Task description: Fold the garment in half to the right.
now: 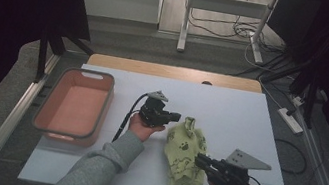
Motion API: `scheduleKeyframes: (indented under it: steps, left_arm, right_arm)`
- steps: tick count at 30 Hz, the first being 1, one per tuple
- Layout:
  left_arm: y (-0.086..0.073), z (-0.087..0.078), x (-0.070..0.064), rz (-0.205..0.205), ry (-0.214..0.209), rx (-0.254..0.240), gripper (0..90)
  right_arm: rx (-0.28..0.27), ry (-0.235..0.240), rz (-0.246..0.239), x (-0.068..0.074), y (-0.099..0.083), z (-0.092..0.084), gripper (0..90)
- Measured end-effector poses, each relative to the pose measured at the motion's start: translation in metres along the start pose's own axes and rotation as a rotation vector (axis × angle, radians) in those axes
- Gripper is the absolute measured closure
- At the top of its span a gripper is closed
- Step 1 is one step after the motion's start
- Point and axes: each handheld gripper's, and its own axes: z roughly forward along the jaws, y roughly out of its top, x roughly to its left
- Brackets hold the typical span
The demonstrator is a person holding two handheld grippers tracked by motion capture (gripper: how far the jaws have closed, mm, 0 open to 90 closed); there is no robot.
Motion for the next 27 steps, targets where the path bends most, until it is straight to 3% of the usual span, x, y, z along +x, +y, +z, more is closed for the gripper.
scheduleKeyframes:
  steps: [4, 8, 15, 27]
  left_arm:
    - [-0.003, 0.008, 0.001, 0.008, 0.012, 0.032, 89.0]
    - [-0.007, 0.020, 0.001, 0.013, 0.018, 0.062, 88.9]
    - [-0.013, 0.035, -0.002, 0.019, 0.020, 0.093, 88.9]
    - [-0.019, 0.036, -0.001, 0.020, 0.016, 0.096, 89.0]
  right_arm:
    - [0.070, 0.016, -0.002, -0.006, 0.005, 0.025, 87.3]
    - [0.137, 0.014, -0.007, -0.009, -0.002, 0.040, 89.3]
    - [0.219, 0.014, 0.001, -0.013, -0.023, 0.038, 89.8]
    - [0.333, 0.031, -0.007, -0.009, -0.050, 0.040, 90.0]
